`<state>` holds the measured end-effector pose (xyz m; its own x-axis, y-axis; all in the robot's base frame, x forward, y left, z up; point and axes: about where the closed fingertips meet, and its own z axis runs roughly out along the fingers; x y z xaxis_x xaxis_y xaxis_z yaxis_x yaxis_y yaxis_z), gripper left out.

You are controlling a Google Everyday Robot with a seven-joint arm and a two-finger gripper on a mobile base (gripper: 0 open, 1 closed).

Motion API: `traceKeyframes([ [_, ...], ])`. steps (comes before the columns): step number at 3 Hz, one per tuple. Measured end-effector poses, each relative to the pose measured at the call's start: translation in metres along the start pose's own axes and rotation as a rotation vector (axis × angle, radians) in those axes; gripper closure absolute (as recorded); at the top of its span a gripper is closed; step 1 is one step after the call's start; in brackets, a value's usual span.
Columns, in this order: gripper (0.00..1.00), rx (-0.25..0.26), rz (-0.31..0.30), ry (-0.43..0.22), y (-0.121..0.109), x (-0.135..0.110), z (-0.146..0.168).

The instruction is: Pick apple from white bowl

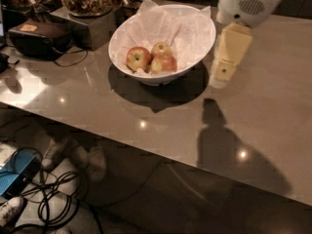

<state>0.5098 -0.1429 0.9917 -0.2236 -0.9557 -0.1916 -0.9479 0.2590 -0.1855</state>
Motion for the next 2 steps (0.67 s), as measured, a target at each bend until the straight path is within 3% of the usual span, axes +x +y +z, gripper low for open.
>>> traceKeyframes([
  [1, 0.0, -0.033, 0.001, -0.007, -0.035, -0.046, 0.028],
  [2, 0.0, -0.009, -0.013, -0.039, -0.043, -0.063, 0.03],
])
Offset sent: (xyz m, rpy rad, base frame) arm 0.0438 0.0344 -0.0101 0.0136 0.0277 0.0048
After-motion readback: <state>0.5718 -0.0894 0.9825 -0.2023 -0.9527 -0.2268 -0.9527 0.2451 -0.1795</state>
